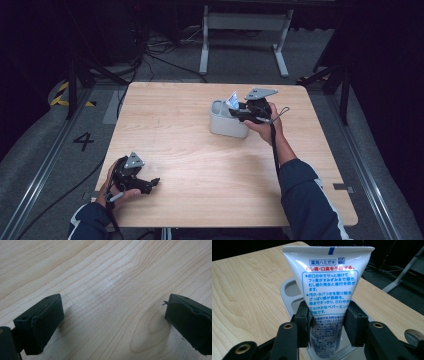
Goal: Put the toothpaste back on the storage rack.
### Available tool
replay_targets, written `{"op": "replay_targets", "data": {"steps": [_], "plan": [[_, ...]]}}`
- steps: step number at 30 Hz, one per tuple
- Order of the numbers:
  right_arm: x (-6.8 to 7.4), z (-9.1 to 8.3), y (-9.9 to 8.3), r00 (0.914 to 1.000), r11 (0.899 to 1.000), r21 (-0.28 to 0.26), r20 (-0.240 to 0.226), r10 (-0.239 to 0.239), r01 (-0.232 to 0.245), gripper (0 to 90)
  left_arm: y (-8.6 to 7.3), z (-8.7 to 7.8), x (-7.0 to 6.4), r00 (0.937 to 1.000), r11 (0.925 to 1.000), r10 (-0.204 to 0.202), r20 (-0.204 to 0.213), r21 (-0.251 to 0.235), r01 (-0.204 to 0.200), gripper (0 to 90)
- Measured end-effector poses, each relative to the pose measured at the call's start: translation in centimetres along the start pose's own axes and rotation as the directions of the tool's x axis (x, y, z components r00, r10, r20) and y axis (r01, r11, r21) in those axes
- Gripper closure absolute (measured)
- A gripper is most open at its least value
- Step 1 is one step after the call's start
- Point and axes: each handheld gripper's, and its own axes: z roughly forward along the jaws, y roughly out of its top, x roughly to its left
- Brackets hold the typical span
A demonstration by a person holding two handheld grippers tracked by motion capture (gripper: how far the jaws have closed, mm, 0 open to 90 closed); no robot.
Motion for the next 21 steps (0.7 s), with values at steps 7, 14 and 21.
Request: {"op": "replay_targets", "data": {"steps": [7,14,21], "plan": [[0.6,-0.2,0.2,0.9995,1.0,0.015,0.033,0.002,-0.002,59.4,0.0,0.1,0.0,1.0,1.0,-0.003,0.002,0.001,0.003,2.4],[0.7,-0.7,0.2,0.9991,0.999,0.036,0.042,-0.003,0.001,60.1,0.1,0.1,0.0,1.0,1.0,0.0,0.002,0.0,0.0,2.4],[0.8,-2.1,0.1,0.9985,1.0,0.028,0.055,-0.01,0.008,58.6,0.1,0.1,0.0,1.0,1.0,0.0,0.002,0.0,0.0,2.4]]}}
